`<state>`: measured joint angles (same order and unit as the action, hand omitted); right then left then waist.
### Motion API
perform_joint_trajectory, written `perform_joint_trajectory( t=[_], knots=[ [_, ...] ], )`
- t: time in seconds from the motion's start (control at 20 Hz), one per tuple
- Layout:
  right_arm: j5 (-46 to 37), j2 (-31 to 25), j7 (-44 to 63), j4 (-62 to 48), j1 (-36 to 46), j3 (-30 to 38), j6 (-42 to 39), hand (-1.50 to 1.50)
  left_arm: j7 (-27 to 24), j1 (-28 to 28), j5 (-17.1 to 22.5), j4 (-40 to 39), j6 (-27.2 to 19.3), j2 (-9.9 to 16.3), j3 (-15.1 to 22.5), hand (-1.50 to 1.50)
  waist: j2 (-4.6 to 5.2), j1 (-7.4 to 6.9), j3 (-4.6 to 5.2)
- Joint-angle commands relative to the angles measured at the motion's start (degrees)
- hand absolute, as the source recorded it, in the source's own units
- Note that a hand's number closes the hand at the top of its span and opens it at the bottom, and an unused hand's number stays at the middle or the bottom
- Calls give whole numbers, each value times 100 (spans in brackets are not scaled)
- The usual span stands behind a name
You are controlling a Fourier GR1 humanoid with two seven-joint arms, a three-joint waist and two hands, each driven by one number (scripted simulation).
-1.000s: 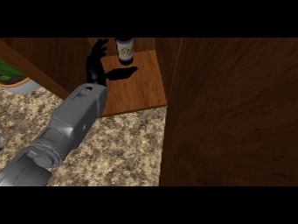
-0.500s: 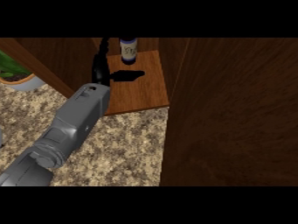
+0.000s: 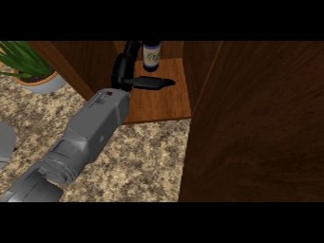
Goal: Pick up the wine, place it into the cabinet and close the cabinet
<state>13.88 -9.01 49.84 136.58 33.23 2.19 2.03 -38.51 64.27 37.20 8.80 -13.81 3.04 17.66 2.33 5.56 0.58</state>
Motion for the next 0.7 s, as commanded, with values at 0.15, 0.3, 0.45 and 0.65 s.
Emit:
perform_joint_trajectory(
  t=[0.15,0.3,0.45,0.65],
  knots=[
    [31,-241,510,346,40,275,219,-150,-51,-19,184,323,1292,332,-290,-150,-207,-365,-51],
    [-242,-252,492,220,182,123,341,-150,178,-106,82,663,1157,75,-208,-150,-261,-538,-54],
    [-216,-289,726,303,149,17,437,-150,91,-340,-133,1053,833,-43,-63,-150,-280,-583,-55],
    [-268,-369,1026,724,46,79,629,-150,592,-466,-186,1886,627,-235,69,-150,-342,-647,-56]
  ],
)
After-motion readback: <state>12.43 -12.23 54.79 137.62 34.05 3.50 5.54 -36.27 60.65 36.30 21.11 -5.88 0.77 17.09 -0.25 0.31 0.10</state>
